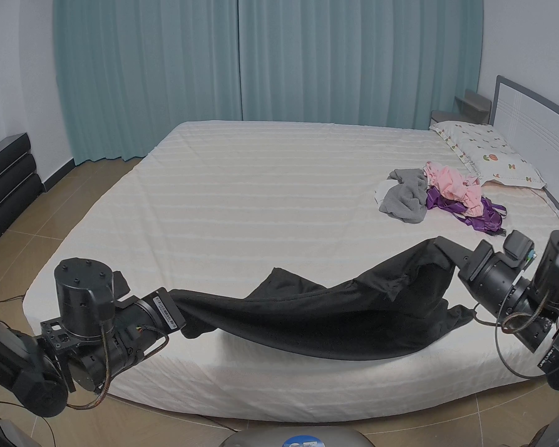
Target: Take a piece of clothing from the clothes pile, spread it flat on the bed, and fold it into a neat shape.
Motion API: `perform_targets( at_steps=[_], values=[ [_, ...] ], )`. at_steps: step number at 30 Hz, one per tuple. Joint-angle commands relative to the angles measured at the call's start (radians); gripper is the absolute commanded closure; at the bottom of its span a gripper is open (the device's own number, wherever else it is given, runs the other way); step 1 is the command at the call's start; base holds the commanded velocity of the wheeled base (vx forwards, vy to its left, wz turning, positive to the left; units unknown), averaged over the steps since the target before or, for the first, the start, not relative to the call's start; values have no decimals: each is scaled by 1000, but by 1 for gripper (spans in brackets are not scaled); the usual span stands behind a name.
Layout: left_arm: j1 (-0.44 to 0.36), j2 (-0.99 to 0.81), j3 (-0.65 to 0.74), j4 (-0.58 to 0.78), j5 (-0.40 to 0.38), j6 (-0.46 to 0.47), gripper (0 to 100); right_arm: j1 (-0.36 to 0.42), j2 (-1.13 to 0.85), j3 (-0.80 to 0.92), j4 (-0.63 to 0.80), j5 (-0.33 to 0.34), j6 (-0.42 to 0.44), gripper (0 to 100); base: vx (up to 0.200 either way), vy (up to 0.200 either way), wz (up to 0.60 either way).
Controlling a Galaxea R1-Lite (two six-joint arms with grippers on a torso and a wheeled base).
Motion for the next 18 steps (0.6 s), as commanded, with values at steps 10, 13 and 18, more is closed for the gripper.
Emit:
perform_targets(
  at_steps=[10,13,18],
  values=[
    [-27,-445,-285,479,16,9,100,-11,-542,-247,406,-95,-79,100,0,0,0],
    [-18,-442,-374,549,12,29,100,-23,-548,-348,489,-93,-113,100,0,0,0],
    [13,-328,-499,586,8,51,100,-86,-417,-525,559,-87,-161,100,0,0,0]
  ],
)
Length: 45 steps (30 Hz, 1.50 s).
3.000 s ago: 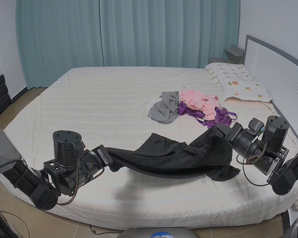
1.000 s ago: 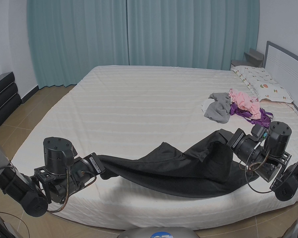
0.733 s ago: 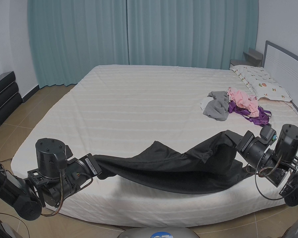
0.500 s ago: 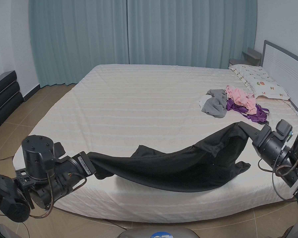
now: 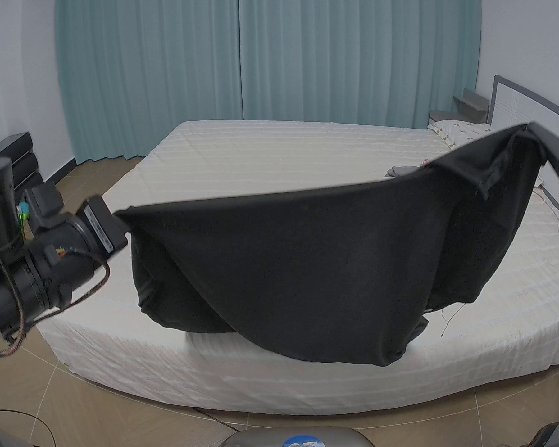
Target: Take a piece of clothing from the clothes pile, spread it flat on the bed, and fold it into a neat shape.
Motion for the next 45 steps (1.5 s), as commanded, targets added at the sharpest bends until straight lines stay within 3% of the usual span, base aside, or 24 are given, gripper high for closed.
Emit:
perform_targets(
  at_steps=[1,7,15,26,36,45],
  values=[
    [41,77,-181,57,-3,20,100,-74,82,-213,76,-7,-51,100,0,0,0],
    [95,249,-313,60,-29,16,100,-130,291,-360,67,-13,-118,100,67,0,0],
    [135,445,-438,57,-73,13,100,-134,515,-518,65,-53,-150,100,200,0,0],
    [195,718,-598,48,-86,18,100,-142,729,-555,10,-40,-149,100,200,0,0],
    [236,970,-696,40,-83,18,100,-160,976,-558,-104,-48,-135,100,0,0,0],
    [247,1090,-760,31,-81,12,100,-166,1223,-672,-185,-54,-135,100,0,0,0]
  ],
)
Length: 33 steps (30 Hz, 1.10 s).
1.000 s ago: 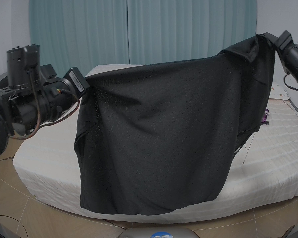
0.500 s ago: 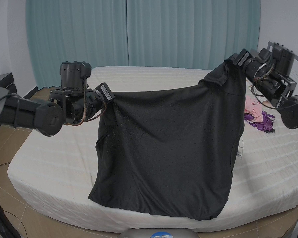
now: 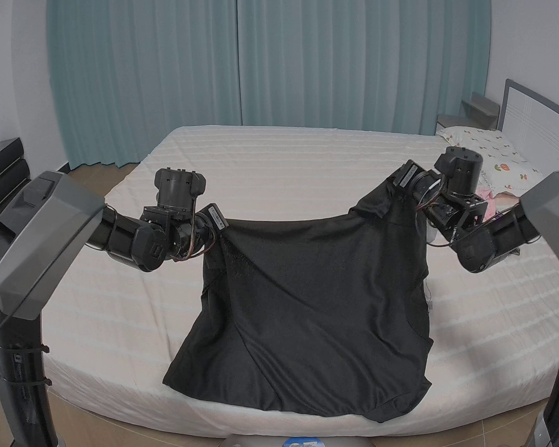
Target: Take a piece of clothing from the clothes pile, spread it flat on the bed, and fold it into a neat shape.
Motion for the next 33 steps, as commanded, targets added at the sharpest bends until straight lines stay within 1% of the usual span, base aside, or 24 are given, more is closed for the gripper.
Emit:
perform_targets(
  at_steps=[1,2,3,4,5,8,9,10,12,15,18,22,25,28,29,30,31,32,33],
  values=[
    [11,113,-46,-3,0,-4,100,-6,182,-70,-32,-1,0,100,0,0,0],
    [19,138,-62,0,-4,-7,100,-9,231,-107,-33,2,0,100,0,0,0],
    [19,138,-62,0,-4,-7,100,-9,231,-107,-33,2,0,0,0,0,0],
    [19,138,-62,0,-4,-7,0,-9,231,-107,-33,2,0,0,0,0,0],
    [27,194,-96,-2,-6,-17,0,-21,318,-169,-32,2,-2,0,0,0,0],
    [30,242,-135,-2,-4,-20,0,-24,373,-201,-33,2,0,0,0,0,0],
    [34,291,-182,-2,5,-37,0,-35,421,-235,-36,-1,7,0,0,0,0],
    [34,294,-188,-2,5,-38,0,-35,424,-236,-38,-1,9,0,0,0,0],
    [41,346,-265,1,28,-79,0,-47,453,-270,-55,-14,29,0,0,0,0],
    [61,389,-355,1,92,-109,0,-73,469,-314,-79,-67,35,0,0,0,0],
    [70,406,-378,4,115,-109,0,-85,472,-316,-78,-73,32,0,0,0,0],
    [82,403,-343,24,125,-101,0,-102,435,-213,-72,-58,27,0,0,0,0],
    [88,346,-260,69,97,-67,0,-104,377,-95,-73,-6,40,0,0,0,0],
    [96,282,-178,75,6,-37,0,-104,309,17,-76,36,56,0,0,0,0],
    [97,251,-144,75,-27,-35,0,-104,280,62,-76,51,76,0,0,0,0],
    [99,245,-136,75,-35,-35,0,-104,272,71,-76,55,81,0,0,0,0],
    [107,213,-102,75,-66,-35,0,-102,232,124,-78,83,110,0,0,0,0],
    [108,207,-96,75,-72,-35,0,-102,223,134,-78,89,116,0,0,0,0],
    [119,176,-72,75,-86,-37,0,-102,171,200,-78,129,149,0,0,0,0]
  ],
)
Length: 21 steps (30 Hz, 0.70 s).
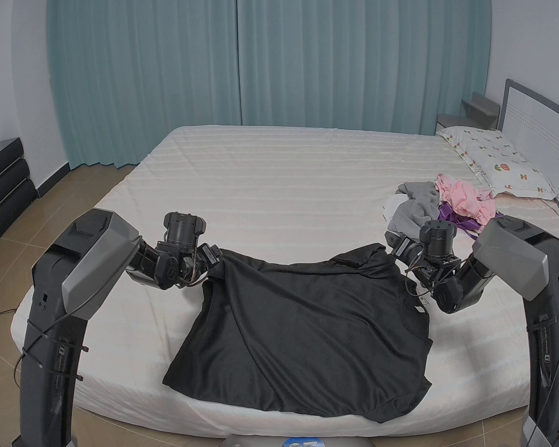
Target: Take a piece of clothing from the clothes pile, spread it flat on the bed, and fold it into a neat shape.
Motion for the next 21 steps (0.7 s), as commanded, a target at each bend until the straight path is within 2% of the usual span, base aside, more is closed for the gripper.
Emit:
perform_targets(
  at_steps=[1,4,9,10,11,18,21],
  values=[
    [34,-164,137,10,-82,10,0,-3,-209,224,-5,104,83,0,0,0,0],
    [52,-211,183,9,-86,-2,0,1,-266,305,-12,130,114,0,0,0,0],
    [54,-384,455,-36,-166,-21,0,7,-378,516,-42,184,161,0,0,0,0],
    [54,-384,455,-36,-166,-21,0,7,-378,516,-42,184,161,0,0,0,0],
    [46,-457,578,-60,-182,-24,0,14,-409,615,-79,190,158,0,0,0,0],
    [-14,-624,912,-203,-185,-27,0,36,-425,873,-286,193,155,0,0,0,0],
    [-38,-654,1000,-268,-185,-36,0,47,-424,941,-337,193,158,0,-67,0,0]
  ],
)
